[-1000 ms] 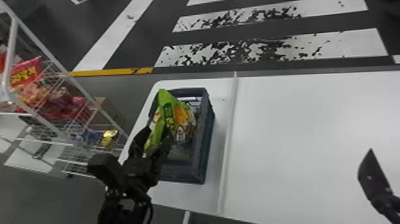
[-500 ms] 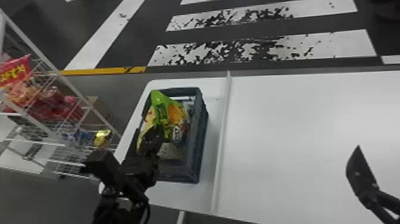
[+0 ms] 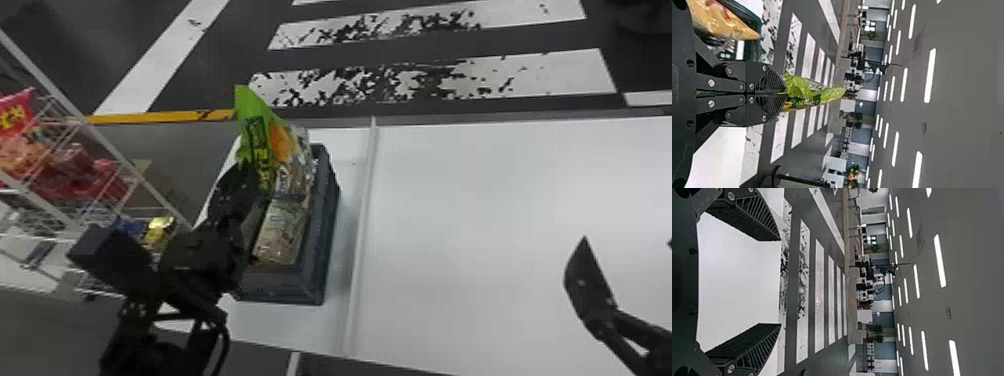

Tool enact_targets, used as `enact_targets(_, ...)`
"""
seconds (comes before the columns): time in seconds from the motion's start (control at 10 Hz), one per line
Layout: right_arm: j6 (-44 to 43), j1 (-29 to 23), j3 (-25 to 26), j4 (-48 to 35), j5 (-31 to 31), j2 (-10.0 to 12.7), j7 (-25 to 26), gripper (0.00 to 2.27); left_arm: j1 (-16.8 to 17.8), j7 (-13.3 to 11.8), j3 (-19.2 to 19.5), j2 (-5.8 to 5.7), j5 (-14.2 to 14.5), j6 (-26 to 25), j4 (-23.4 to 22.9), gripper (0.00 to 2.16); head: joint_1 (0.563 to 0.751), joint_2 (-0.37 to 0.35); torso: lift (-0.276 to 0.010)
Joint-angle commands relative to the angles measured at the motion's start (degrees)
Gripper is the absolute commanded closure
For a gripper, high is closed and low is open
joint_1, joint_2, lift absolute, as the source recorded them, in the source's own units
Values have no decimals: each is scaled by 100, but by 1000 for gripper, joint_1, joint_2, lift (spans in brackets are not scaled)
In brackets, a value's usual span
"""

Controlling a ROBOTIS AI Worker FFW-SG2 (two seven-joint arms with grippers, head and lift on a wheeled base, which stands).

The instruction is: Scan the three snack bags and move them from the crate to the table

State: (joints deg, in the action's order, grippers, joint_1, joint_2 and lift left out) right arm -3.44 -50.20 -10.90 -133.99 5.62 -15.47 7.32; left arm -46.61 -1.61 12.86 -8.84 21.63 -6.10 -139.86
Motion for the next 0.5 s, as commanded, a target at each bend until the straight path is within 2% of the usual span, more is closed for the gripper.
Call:
enact_targets(0.0,-11,28,0,-4,-8,0,24,110,-85,-94,-20,14,228,-705,-648,1892,695,245,-62)
enact_targets(0.2,-11,28,0,-13,1,0,24,110,-85,-551,-46,31,825,-1338,-850,1892,695,180,-62)
enact_targets(0.3,-11,28,0,-13,1,0,24,110,-85,-779,-134,31,975,-1672,-946,1892,695,145,-62)
enact_targets(0.4,-11,46,-9,-13,-8,0,24,110,-76,-938,-249,22,983,-1935,-982,1892,695,108,-62)
